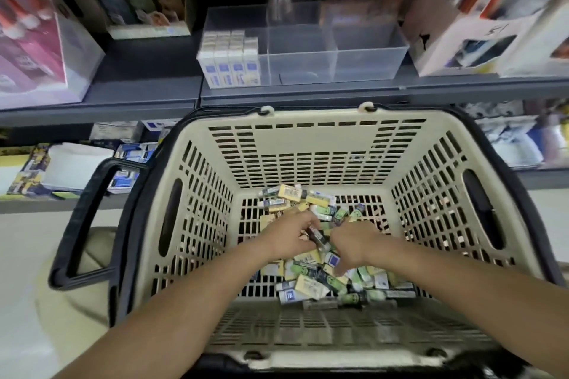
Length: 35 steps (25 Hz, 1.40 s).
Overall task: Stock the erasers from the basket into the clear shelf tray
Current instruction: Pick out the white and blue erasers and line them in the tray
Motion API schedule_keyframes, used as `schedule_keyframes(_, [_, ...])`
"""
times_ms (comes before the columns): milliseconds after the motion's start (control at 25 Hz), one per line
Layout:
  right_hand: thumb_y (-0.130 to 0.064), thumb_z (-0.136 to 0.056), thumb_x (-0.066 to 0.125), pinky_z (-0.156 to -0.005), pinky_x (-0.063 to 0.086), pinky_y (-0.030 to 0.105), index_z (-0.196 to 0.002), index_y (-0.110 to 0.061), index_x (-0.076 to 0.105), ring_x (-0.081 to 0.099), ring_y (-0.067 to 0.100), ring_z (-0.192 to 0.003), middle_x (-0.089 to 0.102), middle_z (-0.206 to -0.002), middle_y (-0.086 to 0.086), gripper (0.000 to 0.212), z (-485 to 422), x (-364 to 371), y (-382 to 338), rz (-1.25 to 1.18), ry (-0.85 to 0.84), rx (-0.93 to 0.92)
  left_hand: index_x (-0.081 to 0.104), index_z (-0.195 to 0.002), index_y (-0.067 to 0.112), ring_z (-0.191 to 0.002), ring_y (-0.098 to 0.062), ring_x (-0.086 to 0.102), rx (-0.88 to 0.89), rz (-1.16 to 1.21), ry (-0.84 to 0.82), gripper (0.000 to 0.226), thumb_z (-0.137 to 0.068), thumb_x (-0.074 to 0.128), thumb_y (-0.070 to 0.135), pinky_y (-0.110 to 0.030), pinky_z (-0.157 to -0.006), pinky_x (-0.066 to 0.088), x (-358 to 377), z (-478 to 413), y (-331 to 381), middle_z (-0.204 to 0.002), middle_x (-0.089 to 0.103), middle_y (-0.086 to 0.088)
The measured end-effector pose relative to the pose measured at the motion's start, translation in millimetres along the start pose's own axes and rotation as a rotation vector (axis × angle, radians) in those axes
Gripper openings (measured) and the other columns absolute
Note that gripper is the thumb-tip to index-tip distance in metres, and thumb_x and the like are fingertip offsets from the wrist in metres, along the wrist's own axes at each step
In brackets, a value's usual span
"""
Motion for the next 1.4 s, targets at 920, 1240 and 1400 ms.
schedule_keyframes(920, [-0.008, -0.085, 0.065, -0.055, 0.048, 0.018, -0.088, -0.012, 0.06, 0.065, 0.008, -0.063, 0.069, -0.078, 0.004, 0.007, 1, -43, 31, -1.463, 0.157, -0.005, 0.06, -0.11, 0.017, -0.07, -0.014, 0.054, -0.145, 0.551, 0.148, 0.026, -0.091, 0.058, 0.035, -0.019, -0.053, 0.044, -46, -5, -4, -0.088, 0.06, 0.002])
schedule_keyframes(1240, [-0.023, -0.085, 0.066, -0.071, 0.052, 0.023, -0.094, -0.015, 0.067, 0.064, 0.006, -0.07, 0.07, -0.087, 0.0, 0.012, 10, -10, -39, -0.789, 0.035, -0.251, 0.06, -0.108, 0.011, -0.078, -0.019, 0.063, -0.354, 1.002, 0.104, 0.017, -0.095, 0.053, 0.021, -0.04, -0.077, 0.054, -47, 7, -29, -0.088, 0.063, -0.005])
schedule_keyframes(1400, [-0.035, -0.083, 0.064, -0.07, 0.039, 0.027, -0.116, -0.024, 0.051, 0.052, 0.019, -0.098, 0.052, -0.114, 0.001, 0.038, 9, 18, -76, -0.167, 0.129, -0.37, 0.058, -0.1, 0.017, -0.074, -0.018, 0.062, -0.402, 0.976, 0.009, 0.009, -0.093, 0.056, 0.022, -0.044, -0.077, 0.055, -39, 10, -34, -0.083, 0.056, -0.004])
Point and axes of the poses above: each hand's wrist, its own z-axis away from the middle knuckle, its own x-axis out of the palm, y = z × x, the point moved 9 cm from there along -z, towards the middle knuckle
